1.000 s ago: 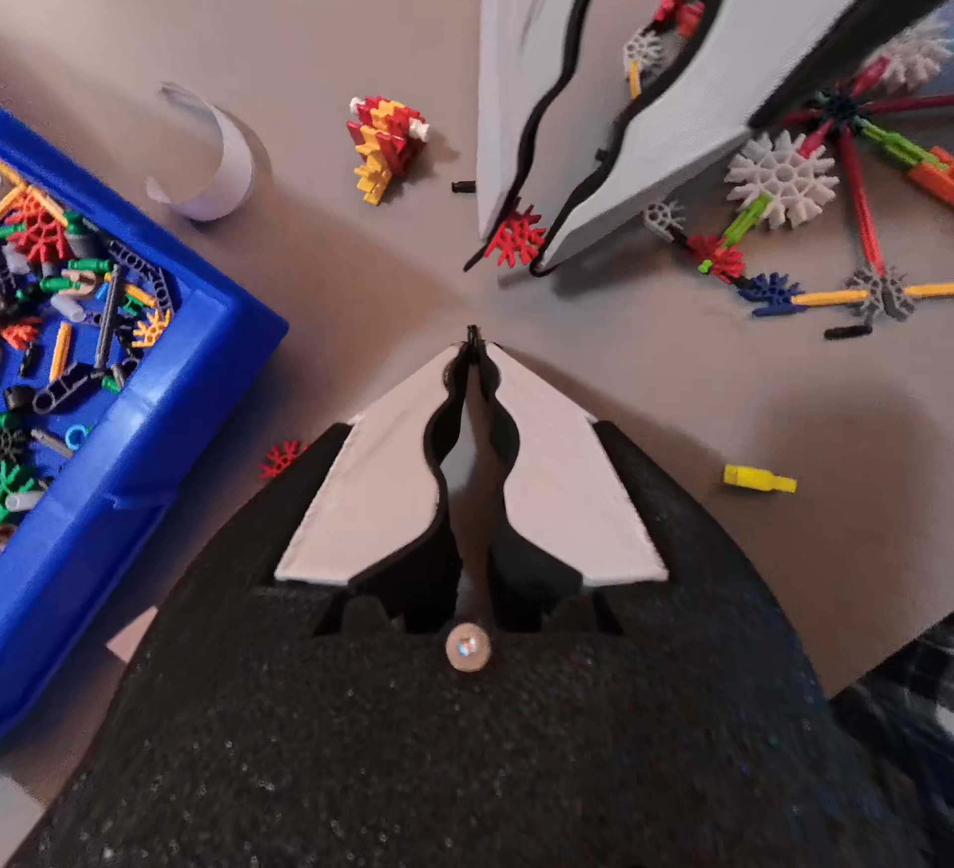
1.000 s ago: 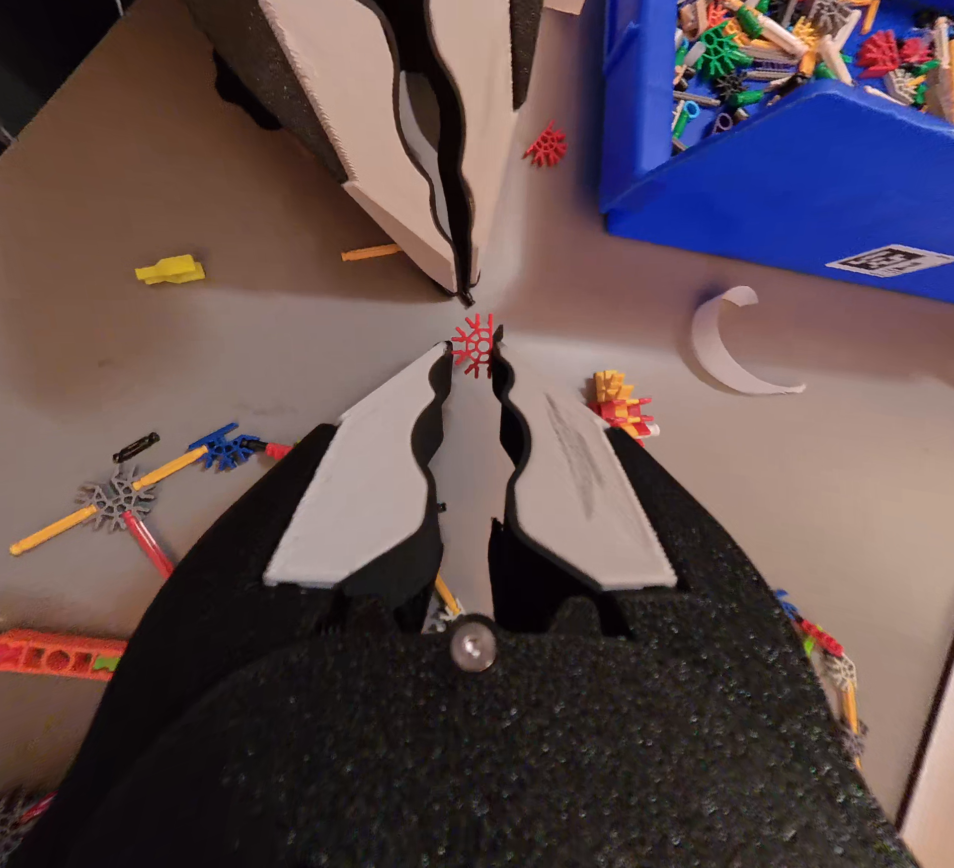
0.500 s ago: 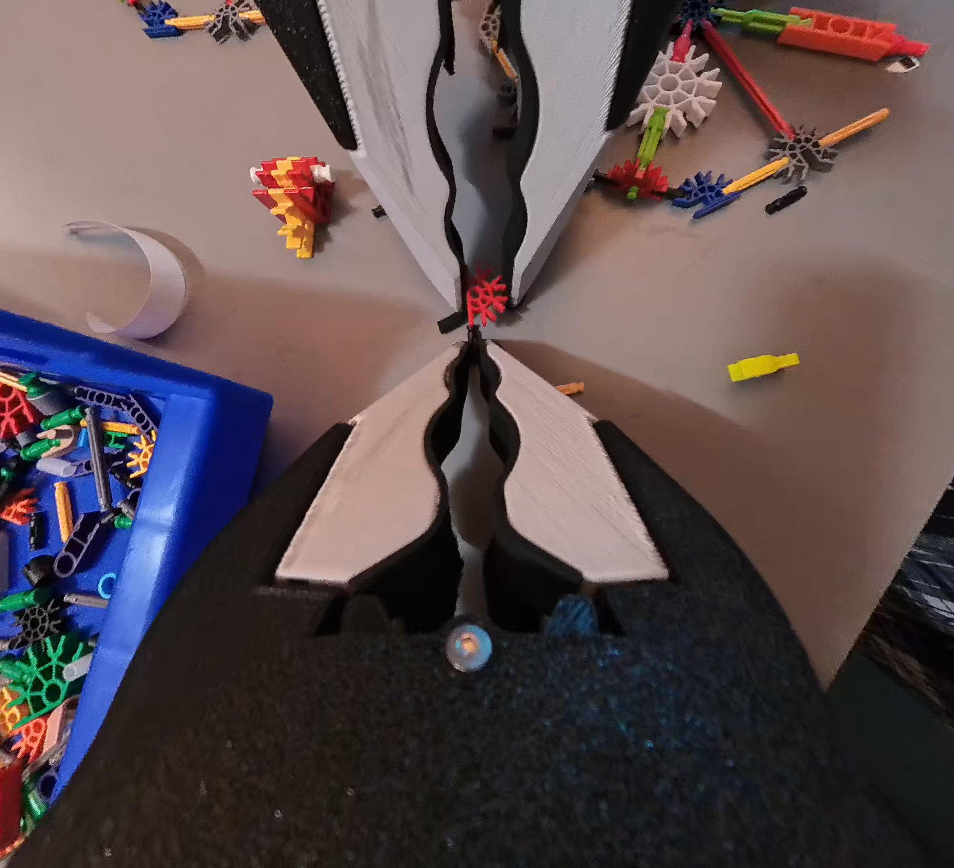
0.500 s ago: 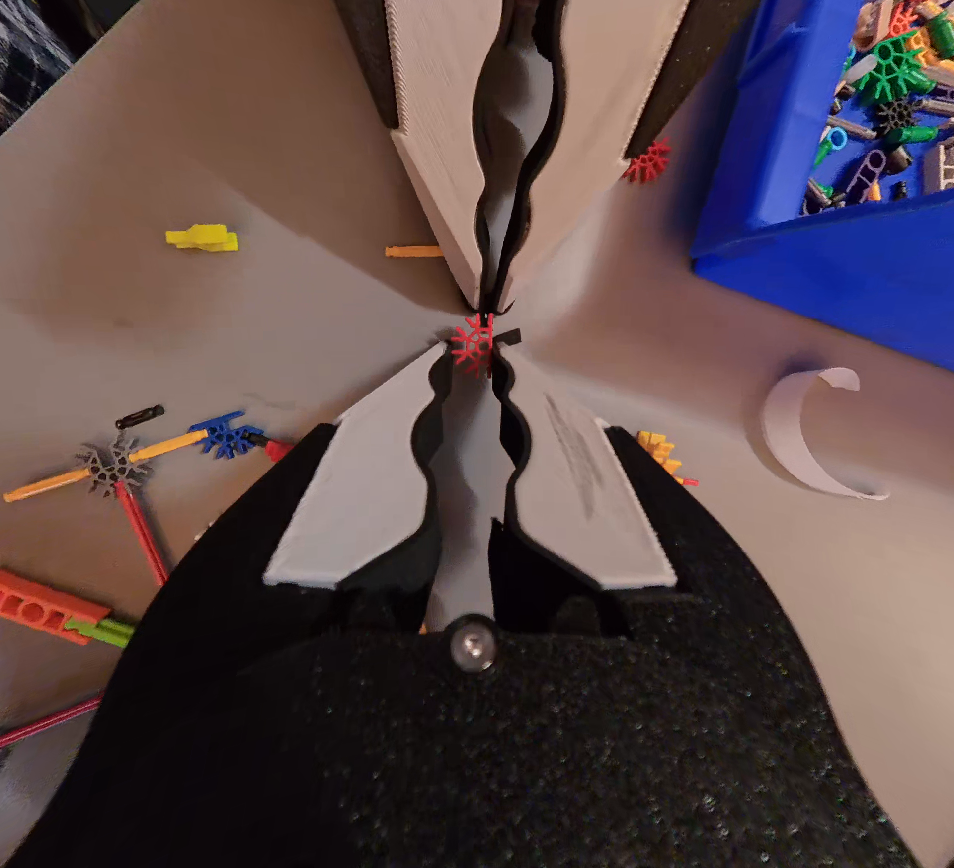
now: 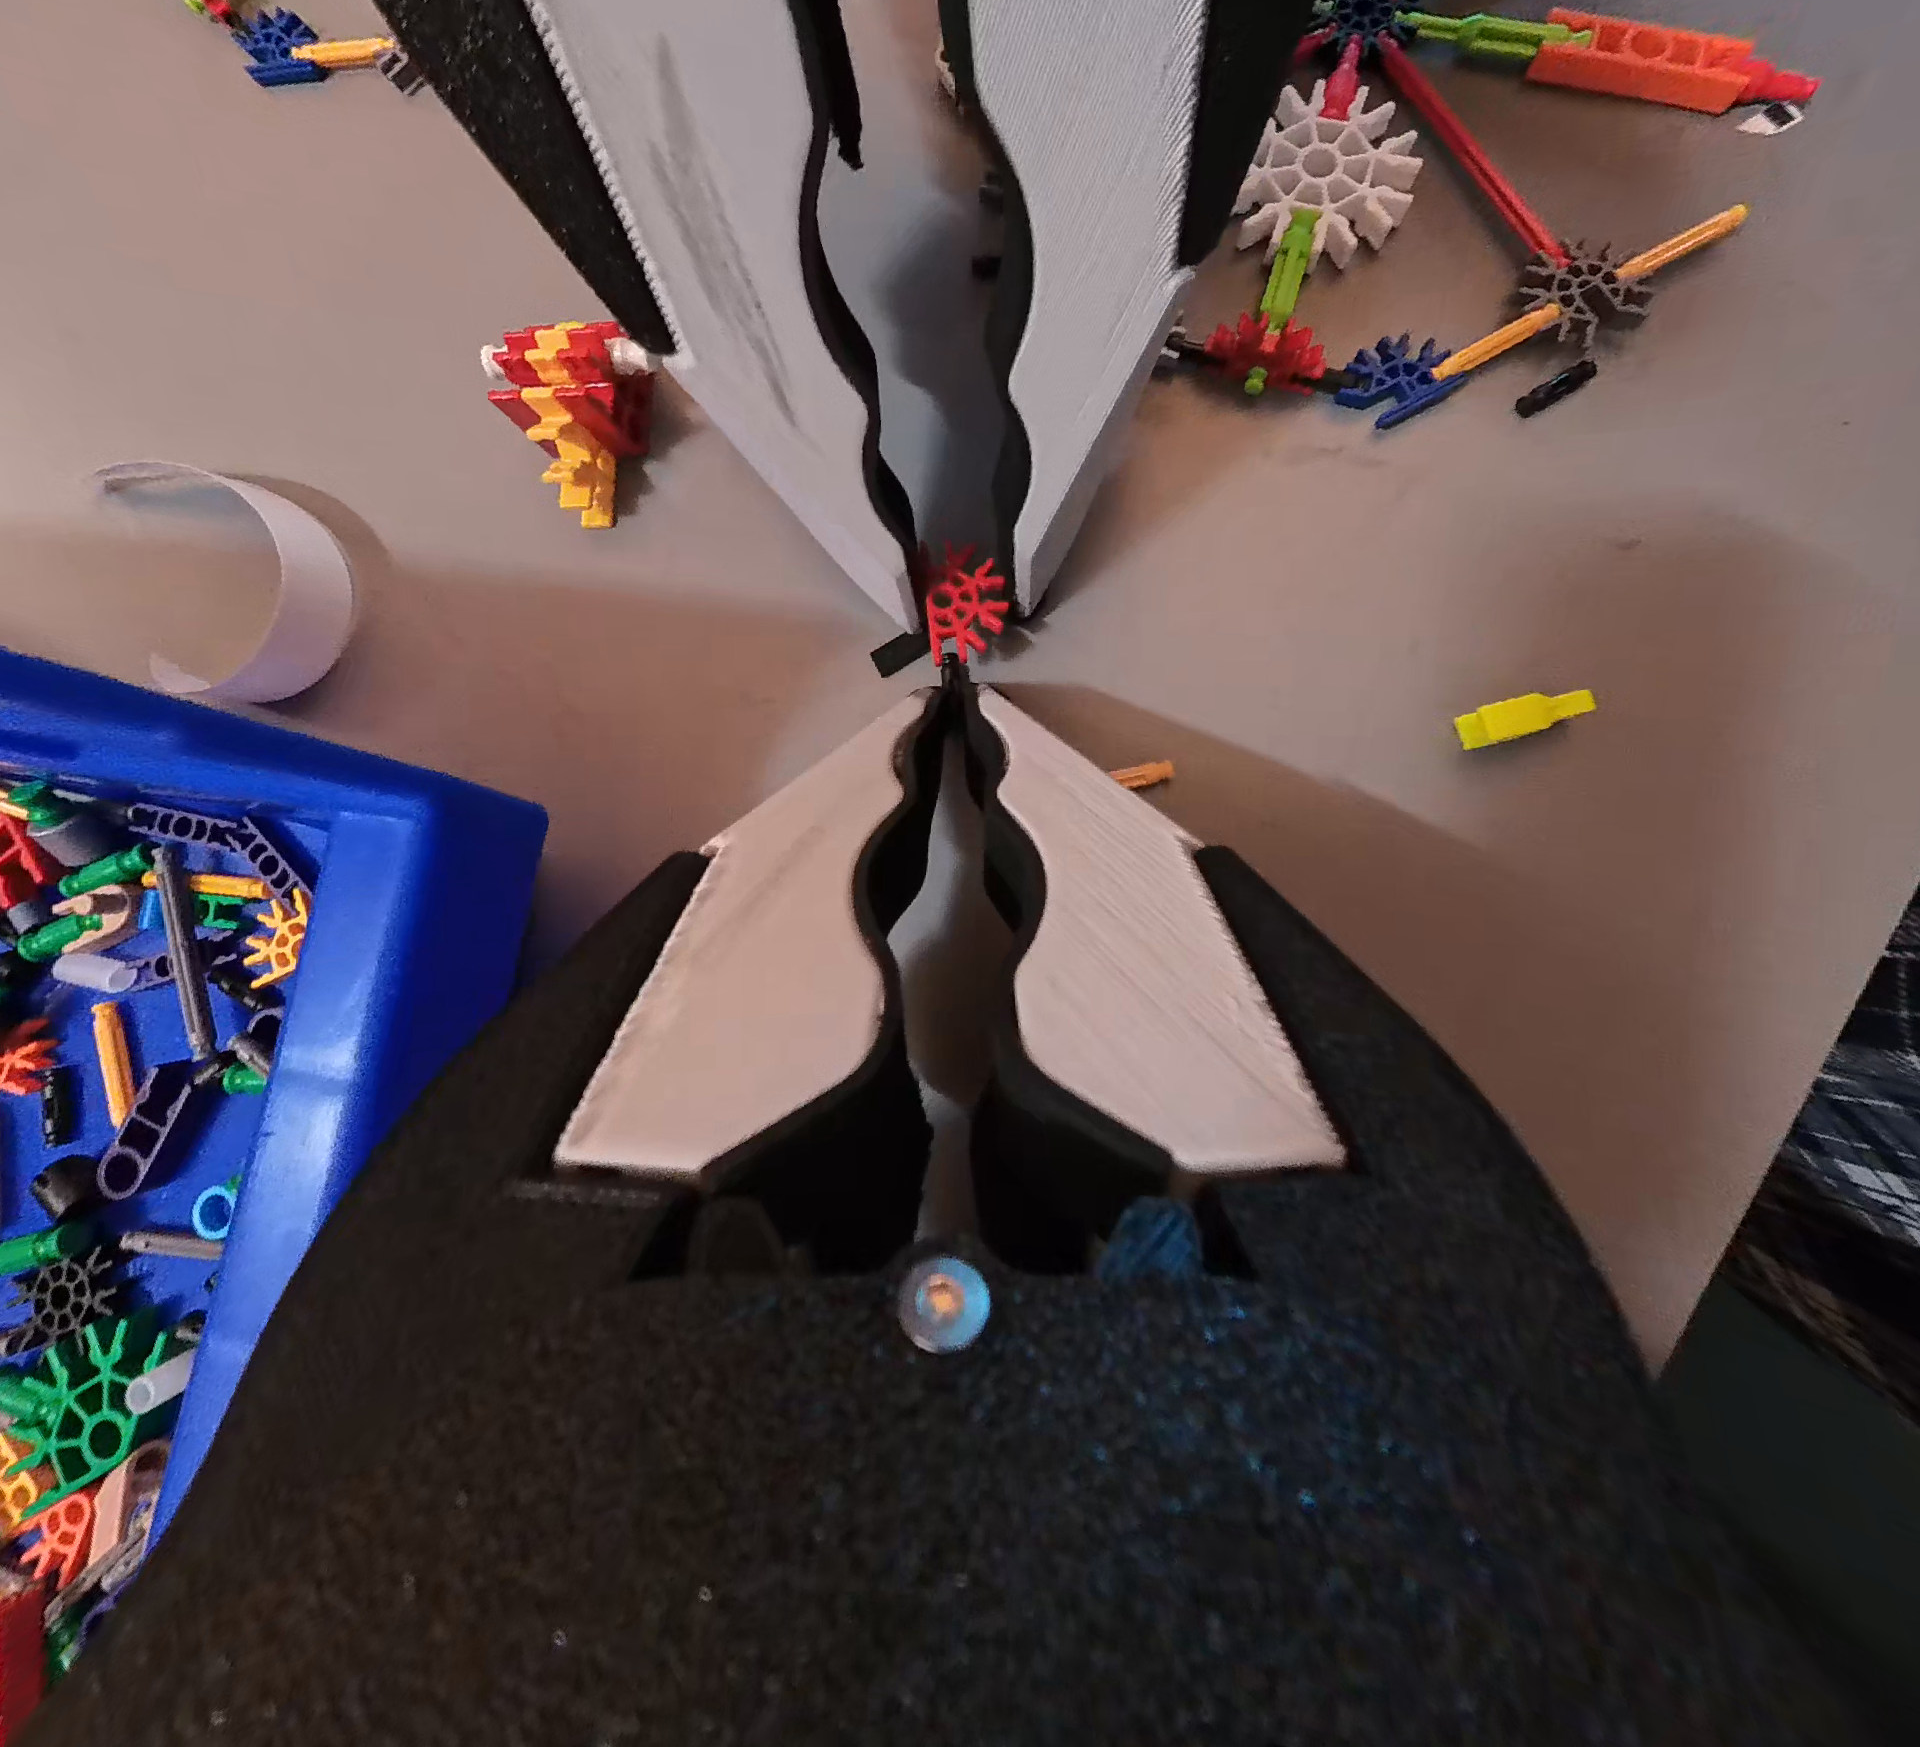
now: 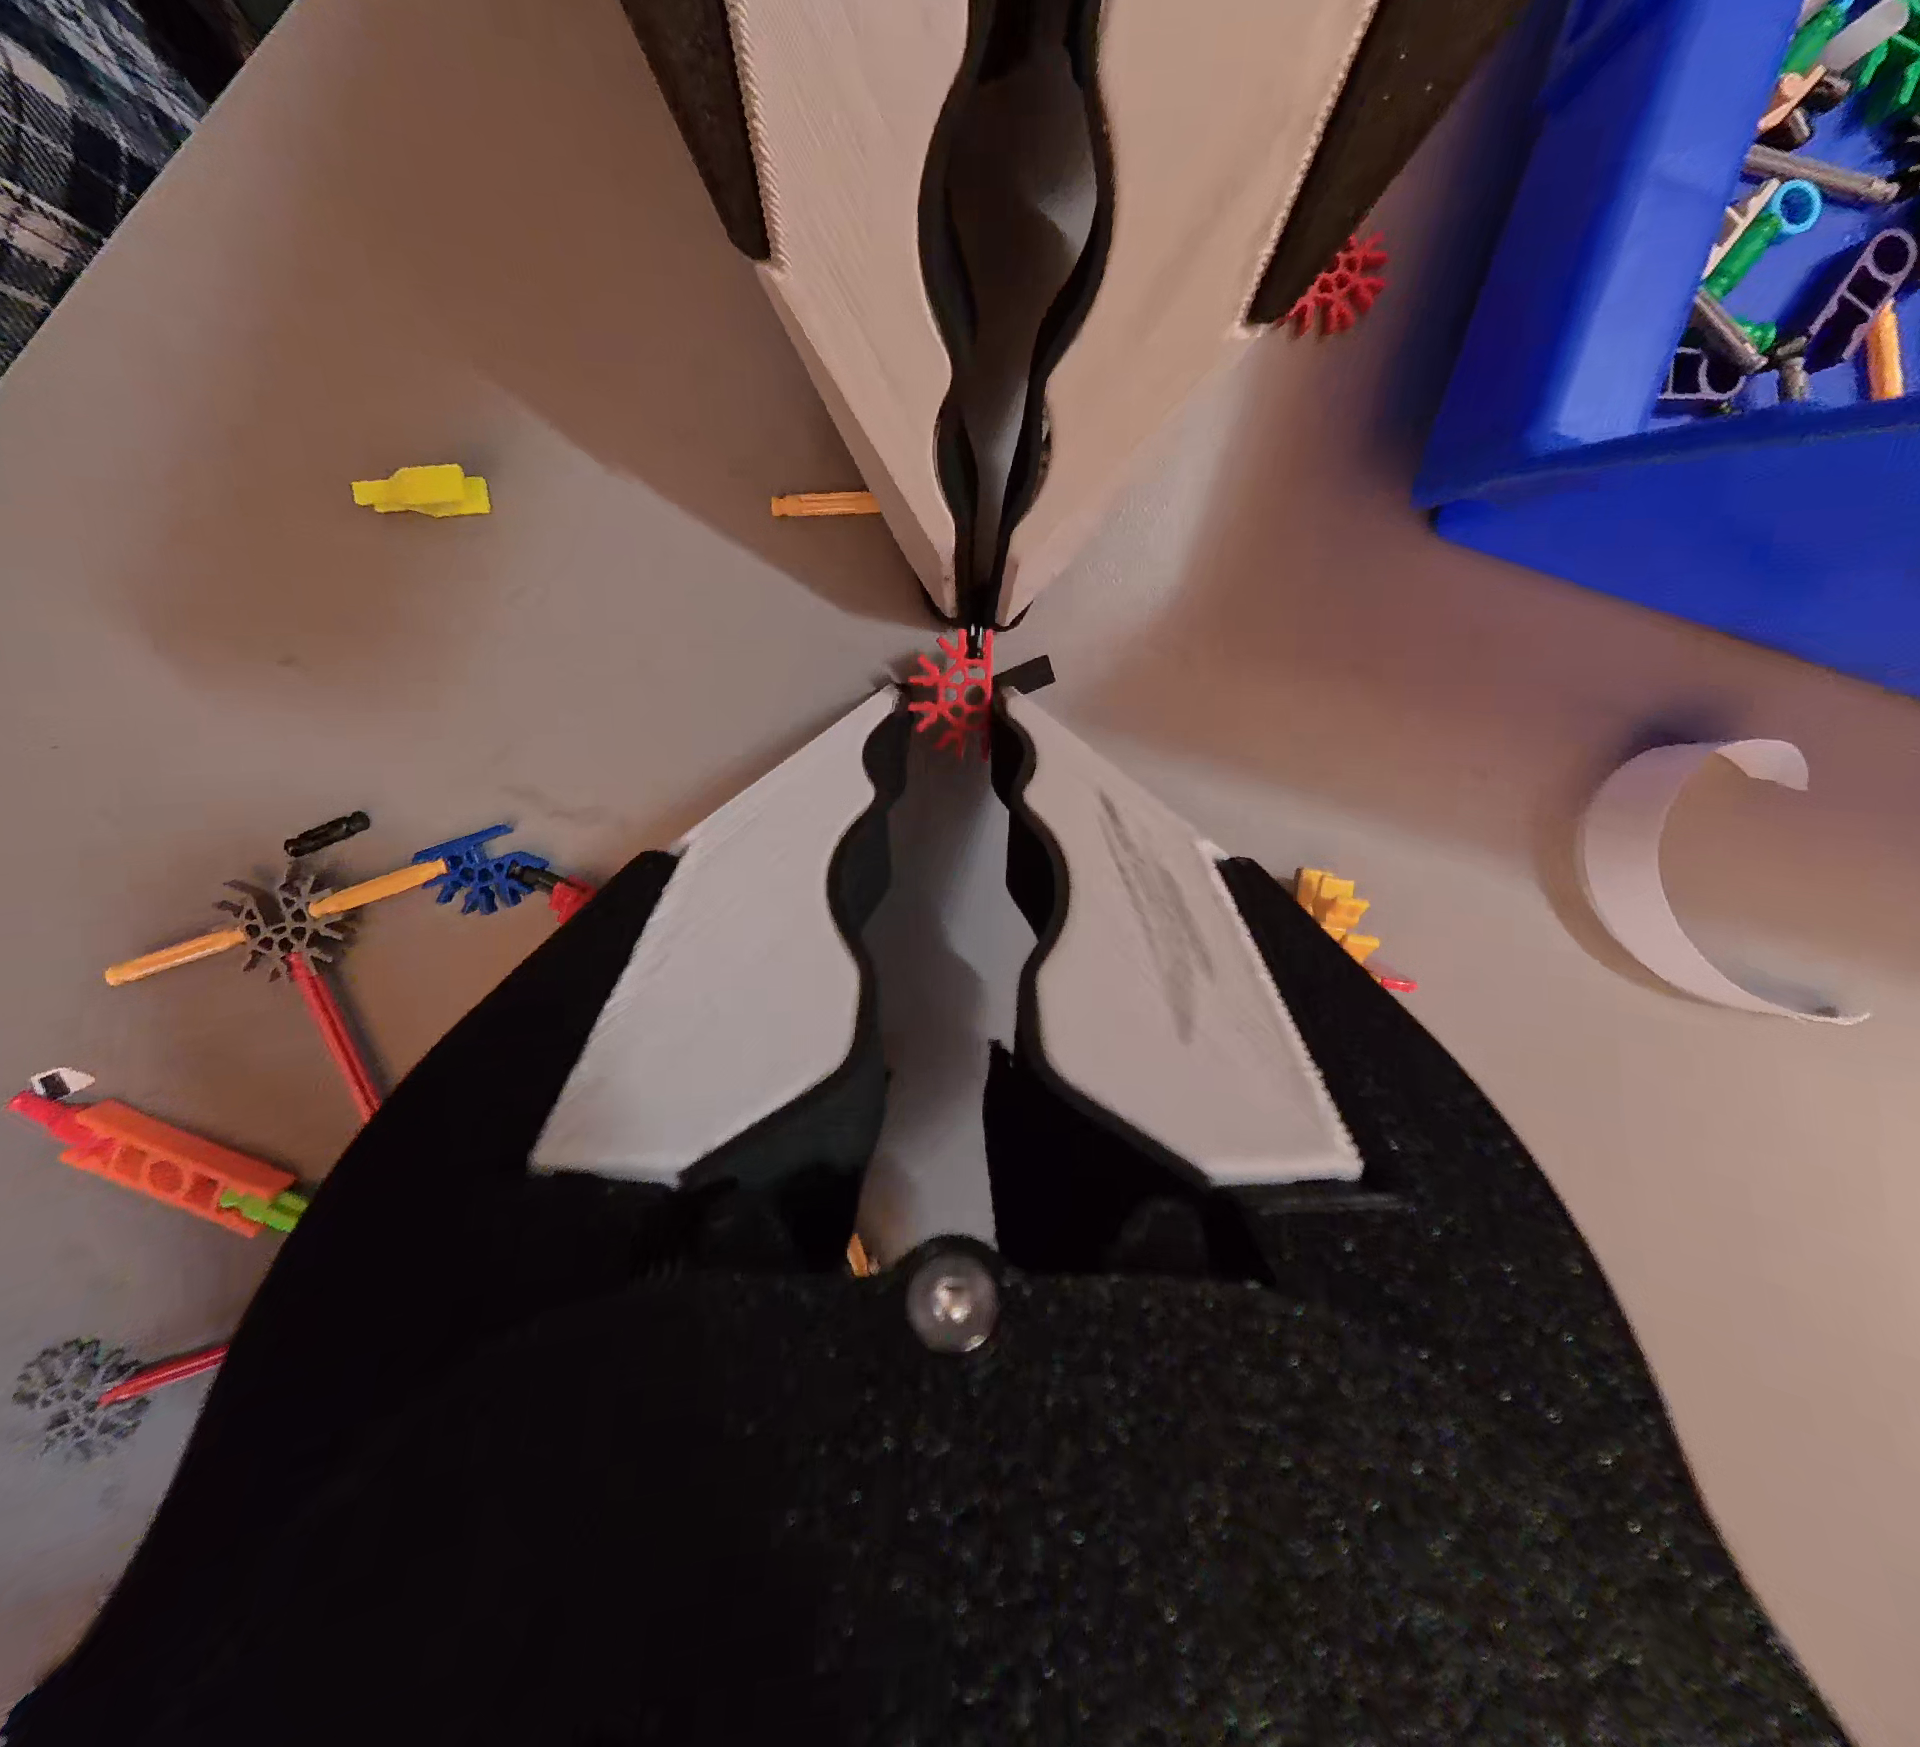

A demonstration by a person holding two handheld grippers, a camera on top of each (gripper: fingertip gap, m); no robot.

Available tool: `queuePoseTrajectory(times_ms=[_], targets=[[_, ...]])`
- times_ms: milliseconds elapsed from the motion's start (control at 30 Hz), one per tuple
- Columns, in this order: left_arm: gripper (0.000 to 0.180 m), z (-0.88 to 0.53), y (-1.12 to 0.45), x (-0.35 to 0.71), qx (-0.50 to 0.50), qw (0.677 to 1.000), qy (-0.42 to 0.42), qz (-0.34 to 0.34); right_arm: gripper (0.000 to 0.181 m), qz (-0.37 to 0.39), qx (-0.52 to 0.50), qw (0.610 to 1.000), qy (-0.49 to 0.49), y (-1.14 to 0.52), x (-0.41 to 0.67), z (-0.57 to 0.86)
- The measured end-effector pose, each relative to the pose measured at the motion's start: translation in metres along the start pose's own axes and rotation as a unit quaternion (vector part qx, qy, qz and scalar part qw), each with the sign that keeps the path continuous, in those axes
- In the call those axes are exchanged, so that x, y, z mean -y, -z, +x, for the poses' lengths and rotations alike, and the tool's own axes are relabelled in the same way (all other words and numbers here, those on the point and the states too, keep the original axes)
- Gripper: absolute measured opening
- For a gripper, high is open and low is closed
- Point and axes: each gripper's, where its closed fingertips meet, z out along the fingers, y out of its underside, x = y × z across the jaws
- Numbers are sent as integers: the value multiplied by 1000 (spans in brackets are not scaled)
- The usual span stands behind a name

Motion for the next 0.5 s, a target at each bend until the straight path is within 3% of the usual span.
queuePoseTrajectory(times_ms=[500], targets=[[2,2,1,-1,-6,1000,-1,-5,17,-4,-17,1000,1,5,4,-3]])
